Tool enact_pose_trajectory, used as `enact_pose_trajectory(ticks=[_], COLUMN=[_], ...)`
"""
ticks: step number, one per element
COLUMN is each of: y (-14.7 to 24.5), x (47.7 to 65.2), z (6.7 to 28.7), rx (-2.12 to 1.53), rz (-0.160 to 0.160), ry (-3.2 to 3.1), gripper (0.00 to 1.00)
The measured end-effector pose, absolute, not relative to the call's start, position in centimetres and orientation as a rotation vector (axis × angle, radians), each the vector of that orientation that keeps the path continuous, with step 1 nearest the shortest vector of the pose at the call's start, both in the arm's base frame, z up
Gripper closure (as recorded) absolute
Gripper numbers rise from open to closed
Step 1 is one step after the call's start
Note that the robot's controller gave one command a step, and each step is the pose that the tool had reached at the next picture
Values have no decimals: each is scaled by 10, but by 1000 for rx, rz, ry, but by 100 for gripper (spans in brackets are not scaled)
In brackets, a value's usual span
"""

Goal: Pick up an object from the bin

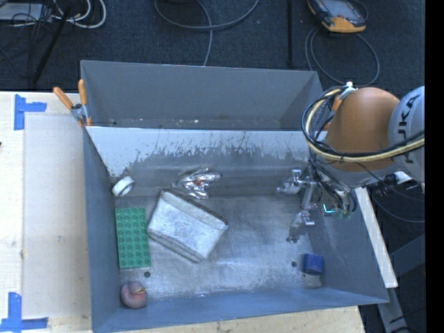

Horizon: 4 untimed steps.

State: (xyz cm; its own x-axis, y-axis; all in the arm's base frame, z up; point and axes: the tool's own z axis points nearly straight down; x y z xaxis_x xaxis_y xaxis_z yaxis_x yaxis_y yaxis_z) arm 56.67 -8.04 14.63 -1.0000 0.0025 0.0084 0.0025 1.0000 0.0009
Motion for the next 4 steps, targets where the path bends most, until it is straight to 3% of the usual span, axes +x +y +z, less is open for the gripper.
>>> enact_pose_trajectory(ticks=[1, 2, 3, 4], y=[92, 164, 166, 157], x=[495, 523, 548, 539], z=[70, 100, 100, 73], rx=[147, 611, 538, 407], rz=[-1, -3, -1, -6], ry=[-3142, -3084, -3097, -3129], gripper=[0, 0, 0, 0])
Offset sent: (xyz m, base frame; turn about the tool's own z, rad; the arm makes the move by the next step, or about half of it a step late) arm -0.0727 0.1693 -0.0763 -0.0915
